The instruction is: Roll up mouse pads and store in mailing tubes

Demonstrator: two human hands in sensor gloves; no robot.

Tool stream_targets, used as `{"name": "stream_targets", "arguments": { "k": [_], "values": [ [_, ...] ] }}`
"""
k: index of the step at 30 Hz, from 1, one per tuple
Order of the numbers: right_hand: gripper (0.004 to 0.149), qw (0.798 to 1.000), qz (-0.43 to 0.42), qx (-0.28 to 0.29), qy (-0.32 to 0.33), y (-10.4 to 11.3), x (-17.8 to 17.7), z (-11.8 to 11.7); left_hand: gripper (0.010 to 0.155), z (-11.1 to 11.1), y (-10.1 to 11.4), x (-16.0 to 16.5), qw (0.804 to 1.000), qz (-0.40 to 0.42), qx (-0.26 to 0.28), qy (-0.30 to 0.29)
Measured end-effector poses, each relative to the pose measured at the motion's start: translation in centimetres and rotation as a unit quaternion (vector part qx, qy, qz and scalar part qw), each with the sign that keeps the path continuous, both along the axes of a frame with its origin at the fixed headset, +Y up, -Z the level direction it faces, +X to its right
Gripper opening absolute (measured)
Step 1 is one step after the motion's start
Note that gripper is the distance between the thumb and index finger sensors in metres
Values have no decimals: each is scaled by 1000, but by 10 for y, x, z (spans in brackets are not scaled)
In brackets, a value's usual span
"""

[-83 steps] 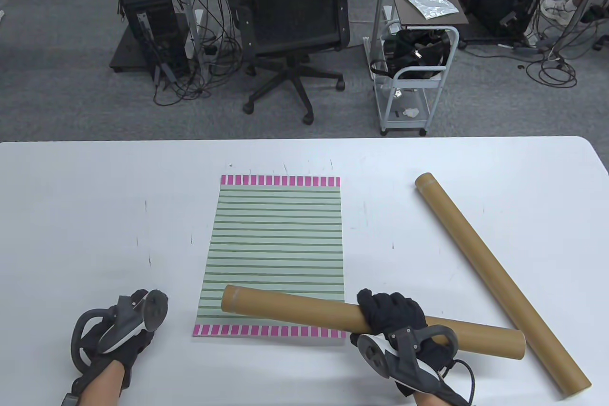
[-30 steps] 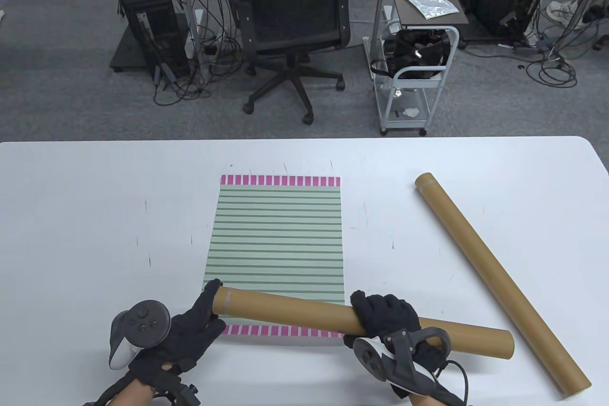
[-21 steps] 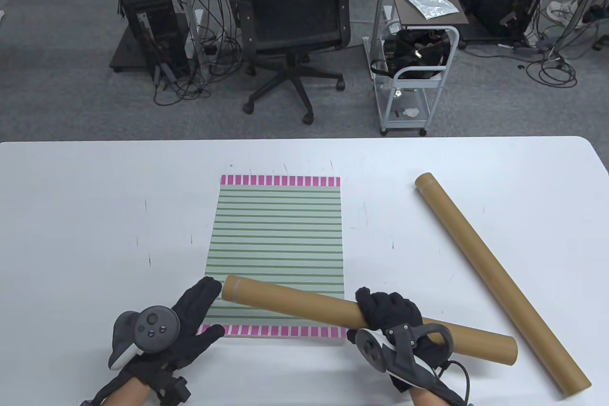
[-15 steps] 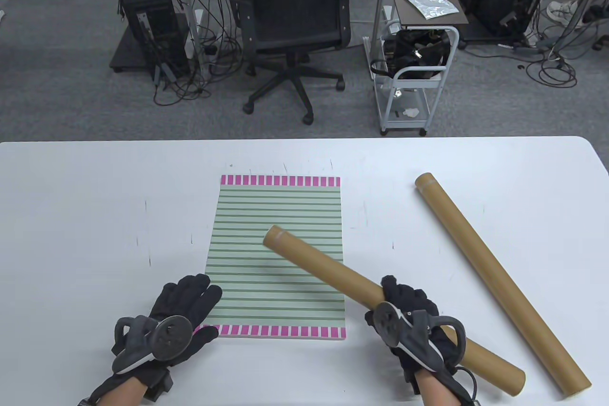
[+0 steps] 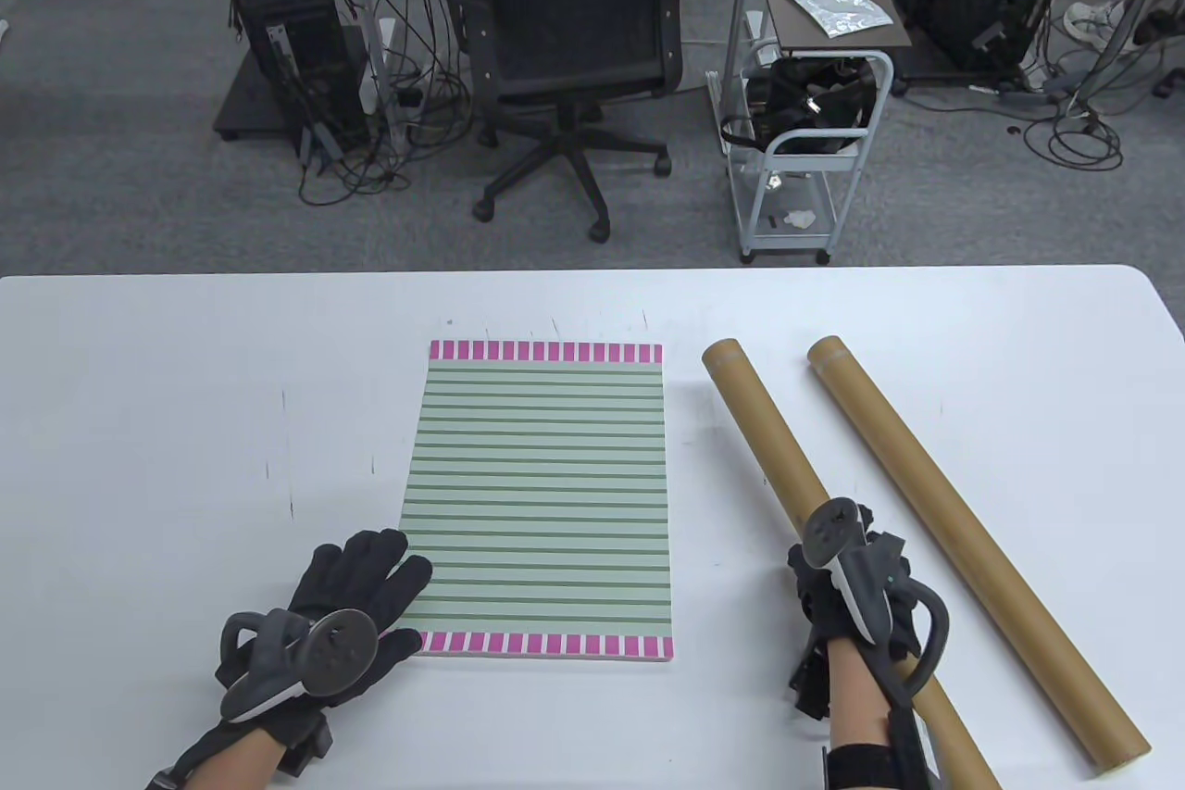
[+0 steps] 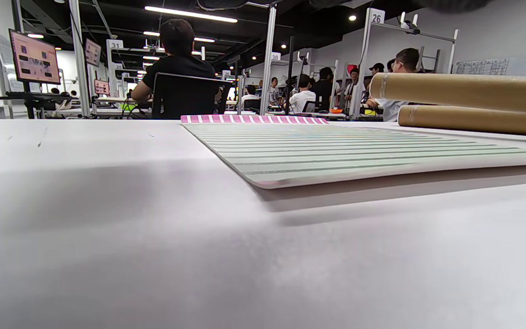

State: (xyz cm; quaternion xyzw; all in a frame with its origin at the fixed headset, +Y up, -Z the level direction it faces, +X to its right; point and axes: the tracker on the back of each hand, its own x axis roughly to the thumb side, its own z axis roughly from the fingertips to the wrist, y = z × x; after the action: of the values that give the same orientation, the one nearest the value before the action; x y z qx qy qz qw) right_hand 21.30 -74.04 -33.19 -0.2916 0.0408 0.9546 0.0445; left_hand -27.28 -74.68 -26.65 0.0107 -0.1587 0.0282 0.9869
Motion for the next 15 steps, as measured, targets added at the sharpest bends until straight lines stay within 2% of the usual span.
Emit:
{"name": "stream_targets", "arguments": {
  "k": [9,15],
  "values": [
    [78,999,-3,-30,-39,-22,-1,-25,72,-1,1,0,1000,-1,0,-2],
    [78,998,26,-35,-40,-26,0,-40,72,-2,0,0,1000,-6,-5,-1]
  ]
}}
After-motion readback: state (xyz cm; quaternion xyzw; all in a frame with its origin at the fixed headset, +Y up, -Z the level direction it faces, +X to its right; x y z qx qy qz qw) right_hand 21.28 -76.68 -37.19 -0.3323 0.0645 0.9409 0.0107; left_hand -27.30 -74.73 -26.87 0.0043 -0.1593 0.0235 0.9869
